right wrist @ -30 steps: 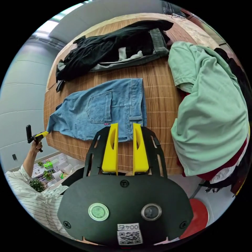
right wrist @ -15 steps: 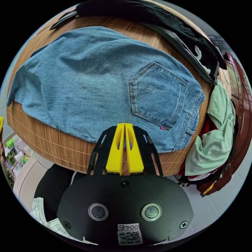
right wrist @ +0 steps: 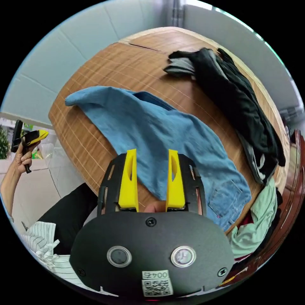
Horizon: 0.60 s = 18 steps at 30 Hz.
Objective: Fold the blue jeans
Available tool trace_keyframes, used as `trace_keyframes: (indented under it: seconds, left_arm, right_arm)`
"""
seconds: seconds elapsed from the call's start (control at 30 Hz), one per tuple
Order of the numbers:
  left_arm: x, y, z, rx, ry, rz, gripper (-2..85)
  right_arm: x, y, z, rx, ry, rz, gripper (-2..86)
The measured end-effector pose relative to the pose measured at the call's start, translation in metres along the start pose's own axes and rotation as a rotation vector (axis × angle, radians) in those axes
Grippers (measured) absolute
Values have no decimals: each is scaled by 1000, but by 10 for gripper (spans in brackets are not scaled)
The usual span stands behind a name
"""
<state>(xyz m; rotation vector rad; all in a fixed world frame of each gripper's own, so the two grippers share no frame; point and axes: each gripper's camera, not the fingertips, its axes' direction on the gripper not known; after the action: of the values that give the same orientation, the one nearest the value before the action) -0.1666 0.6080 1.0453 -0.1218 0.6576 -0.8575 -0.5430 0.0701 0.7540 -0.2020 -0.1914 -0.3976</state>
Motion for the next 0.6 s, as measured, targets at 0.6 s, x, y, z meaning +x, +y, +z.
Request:
trace_keyframes:
  seconds: [0.6]
  left_arm:
    - [-77,-95,-58,-156,-93,264,133]
  right_arm:
    - [-249,-115,29,166,180,-326,40]
